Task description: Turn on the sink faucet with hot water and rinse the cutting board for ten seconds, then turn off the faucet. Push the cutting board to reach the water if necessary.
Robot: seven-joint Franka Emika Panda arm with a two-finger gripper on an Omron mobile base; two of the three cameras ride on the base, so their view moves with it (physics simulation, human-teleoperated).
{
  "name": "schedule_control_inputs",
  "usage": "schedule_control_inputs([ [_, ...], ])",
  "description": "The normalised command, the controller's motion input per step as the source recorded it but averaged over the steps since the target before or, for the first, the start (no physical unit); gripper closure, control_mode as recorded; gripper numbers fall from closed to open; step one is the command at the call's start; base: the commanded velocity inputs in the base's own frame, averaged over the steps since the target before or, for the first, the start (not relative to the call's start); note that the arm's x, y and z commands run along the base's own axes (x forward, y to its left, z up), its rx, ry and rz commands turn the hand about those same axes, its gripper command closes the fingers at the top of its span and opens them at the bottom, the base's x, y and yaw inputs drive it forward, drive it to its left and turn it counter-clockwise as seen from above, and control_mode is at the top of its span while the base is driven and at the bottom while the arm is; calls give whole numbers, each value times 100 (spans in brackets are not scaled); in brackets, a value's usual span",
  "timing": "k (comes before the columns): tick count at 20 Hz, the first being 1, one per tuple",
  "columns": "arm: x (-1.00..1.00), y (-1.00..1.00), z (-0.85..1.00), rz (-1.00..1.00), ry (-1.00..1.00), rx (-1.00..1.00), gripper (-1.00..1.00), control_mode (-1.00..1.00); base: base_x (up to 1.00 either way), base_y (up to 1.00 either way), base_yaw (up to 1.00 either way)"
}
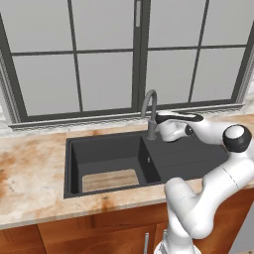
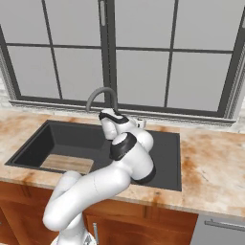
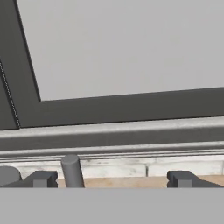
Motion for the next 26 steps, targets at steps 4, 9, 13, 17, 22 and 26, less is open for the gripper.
schedule_control_inputs([
  [4,0,0,0,0,0,0,-100,-100,0,0,0],
  [9,3,0,0,0,0,0,-100,-100,0,0,0],
  [13,7,0,0,0,0,0,-100,-100,0,0,0],
  [17,3,0,0,0,0,0,-100,-100,0,0,0],
  [22,1,0,0,0,0,0,-100,-100,0,0,0],
  [26,3,0,0,0,0,0,-100,-100,0,0,0],
])
